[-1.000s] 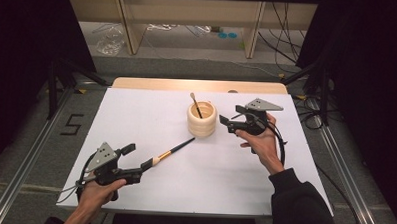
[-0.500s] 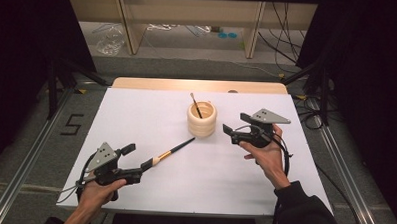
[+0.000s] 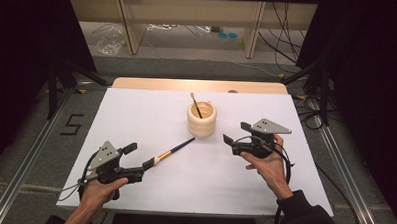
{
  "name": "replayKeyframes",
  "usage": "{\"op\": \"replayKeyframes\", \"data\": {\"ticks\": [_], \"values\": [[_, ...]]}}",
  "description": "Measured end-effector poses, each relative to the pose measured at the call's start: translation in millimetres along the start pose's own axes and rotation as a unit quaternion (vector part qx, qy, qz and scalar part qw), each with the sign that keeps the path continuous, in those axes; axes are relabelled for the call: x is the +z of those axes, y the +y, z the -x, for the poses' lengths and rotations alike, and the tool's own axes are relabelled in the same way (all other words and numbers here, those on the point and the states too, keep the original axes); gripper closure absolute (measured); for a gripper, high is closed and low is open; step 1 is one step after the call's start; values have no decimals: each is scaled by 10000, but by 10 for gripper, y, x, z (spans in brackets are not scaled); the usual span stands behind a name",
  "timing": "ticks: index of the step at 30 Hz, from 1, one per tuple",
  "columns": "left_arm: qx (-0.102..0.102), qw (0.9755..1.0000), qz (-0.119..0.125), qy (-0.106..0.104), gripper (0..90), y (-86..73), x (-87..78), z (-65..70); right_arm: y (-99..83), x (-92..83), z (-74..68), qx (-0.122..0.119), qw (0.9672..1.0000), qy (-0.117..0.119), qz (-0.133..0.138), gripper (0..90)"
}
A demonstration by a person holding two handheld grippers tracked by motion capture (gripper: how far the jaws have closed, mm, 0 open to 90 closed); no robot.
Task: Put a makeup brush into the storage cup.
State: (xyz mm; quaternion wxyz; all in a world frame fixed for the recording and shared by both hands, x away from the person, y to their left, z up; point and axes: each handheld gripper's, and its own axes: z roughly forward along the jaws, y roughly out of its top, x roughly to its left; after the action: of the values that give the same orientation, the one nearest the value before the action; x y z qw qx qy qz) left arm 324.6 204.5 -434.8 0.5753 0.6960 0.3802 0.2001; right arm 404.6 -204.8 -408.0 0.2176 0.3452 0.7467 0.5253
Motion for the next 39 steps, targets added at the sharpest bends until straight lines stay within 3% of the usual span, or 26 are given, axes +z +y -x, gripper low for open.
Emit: {"op": "replayKeyframes", "data": {"ticks": [20,26,29,36,39], "values": [[16,9998,-194,-15,161,14,83,-37,-188,-171,-128,58,9998,139,-98,202],[36,9998,-211,-52,161,16,102,-26,-237,-247,-183,244,9994,193,-128,202],[-73,9998,-208,-10,161,11,102,-13,-262,-287,-207,271,9992,244,-169,200],[55,9997,-236,-58,161,15,102,-22,-323,-349,-245,254,9991,194,-263,187],[0,9997,-244,-55,160,11,107,-15,-334,-358,-248,248,9992,171,-272,187]]}}
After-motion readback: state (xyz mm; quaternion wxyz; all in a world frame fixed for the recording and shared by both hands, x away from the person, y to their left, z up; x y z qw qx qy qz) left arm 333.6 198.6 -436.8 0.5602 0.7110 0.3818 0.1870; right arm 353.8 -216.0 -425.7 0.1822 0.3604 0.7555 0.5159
